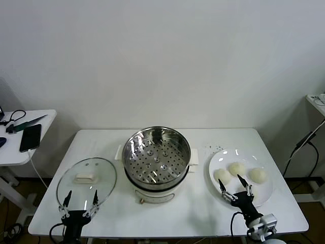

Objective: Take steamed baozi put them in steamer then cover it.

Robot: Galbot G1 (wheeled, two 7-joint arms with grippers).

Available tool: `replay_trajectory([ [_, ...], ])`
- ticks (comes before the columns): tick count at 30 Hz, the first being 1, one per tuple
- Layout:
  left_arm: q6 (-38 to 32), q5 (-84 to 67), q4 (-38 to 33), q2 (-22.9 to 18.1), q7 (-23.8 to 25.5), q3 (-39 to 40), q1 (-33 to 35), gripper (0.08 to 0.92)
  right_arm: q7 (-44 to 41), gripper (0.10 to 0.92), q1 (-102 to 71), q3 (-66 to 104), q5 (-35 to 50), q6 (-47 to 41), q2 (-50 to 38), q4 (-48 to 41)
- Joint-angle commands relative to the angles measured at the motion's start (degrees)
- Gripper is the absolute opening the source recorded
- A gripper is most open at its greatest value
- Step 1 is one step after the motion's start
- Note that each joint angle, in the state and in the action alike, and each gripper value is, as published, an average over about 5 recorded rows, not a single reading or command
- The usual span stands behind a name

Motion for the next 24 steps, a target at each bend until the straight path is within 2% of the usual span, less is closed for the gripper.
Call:
replay_trajectory([
  [1, -0.38, -0.13, -0.1, 0.4, -0.21, 0.14, 0.66, 0.823, -7.12, 0.823, 4.65, 0.98, -1.99, -5.36, -12.55, -1.89],
  [6, -0.43, 0.05, -0.29, 0.53, -0.31, 0.55, 0.99, 0.823, -15.48, 0.823, 13.14, -2.49, -3.86, -7.36, -26.2, -8.7],
  [14, -0.51, 0.04, -0.26, 0.59, -0.47, 0.39, 1.55, 0.823, -33.83, 0.823, 35.41, -23.36, -5.47, -7.49, -44.02, -21.69],
  [18, -0.65, -0.14, 0.13, 0.79, -0.59, 0.28, 1.8, 0.823, -44.27, 0.823, 42.6, -30.1, -8.59, -6.77, -48.65, -24.86],
  [24, -0.18, 0.07, 0.82, 0.88, -0.52, 0.83, 0.85, 0.823, -50.09, 0.823, 57.97, -44.18, -11.89, -4.14, -48.71, -29.43],
])
